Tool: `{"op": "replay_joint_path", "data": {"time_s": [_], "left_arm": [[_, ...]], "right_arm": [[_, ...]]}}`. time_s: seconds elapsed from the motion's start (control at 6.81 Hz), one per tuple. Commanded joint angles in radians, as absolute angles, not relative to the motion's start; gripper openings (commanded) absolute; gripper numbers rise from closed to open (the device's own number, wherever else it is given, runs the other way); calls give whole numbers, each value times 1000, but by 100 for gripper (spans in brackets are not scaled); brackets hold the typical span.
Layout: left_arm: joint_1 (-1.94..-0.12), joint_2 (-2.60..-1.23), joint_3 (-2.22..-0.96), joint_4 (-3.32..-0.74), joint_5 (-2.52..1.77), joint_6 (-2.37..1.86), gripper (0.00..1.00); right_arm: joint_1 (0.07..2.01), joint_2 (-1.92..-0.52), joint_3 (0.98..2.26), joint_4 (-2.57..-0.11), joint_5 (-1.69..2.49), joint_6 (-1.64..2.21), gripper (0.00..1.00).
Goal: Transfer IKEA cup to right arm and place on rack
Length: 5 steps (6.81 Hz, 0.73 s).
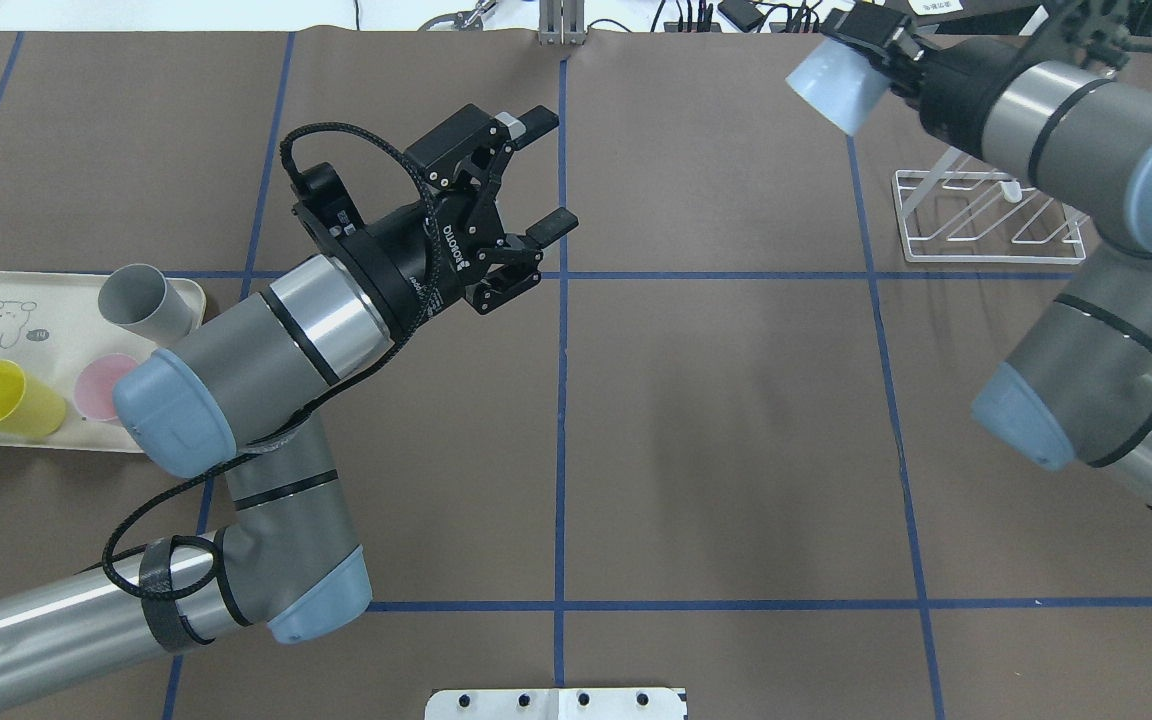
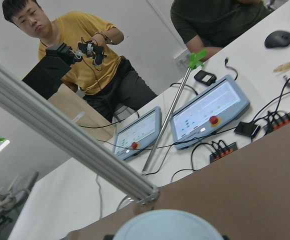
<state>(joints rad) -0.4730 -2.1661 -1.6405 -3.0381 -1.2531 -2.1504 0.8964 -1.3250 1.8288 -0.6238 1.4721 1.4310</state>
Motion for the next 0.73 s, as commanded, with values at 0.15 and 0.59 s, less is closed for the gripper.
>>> {"op": "replay_joint_path", "data": {"time_s": [0.15,0.59], "left_arm": [[-567,-2110,-1676,-2878,-1360,-1904,100],[-611,-1993,-1744,-2823,-1427,-1726,100]], "right_arm": [[1105,-1532,1829,-653,1477,974,0],[1137,-1631,1819,-591,1468,868,0]]}}
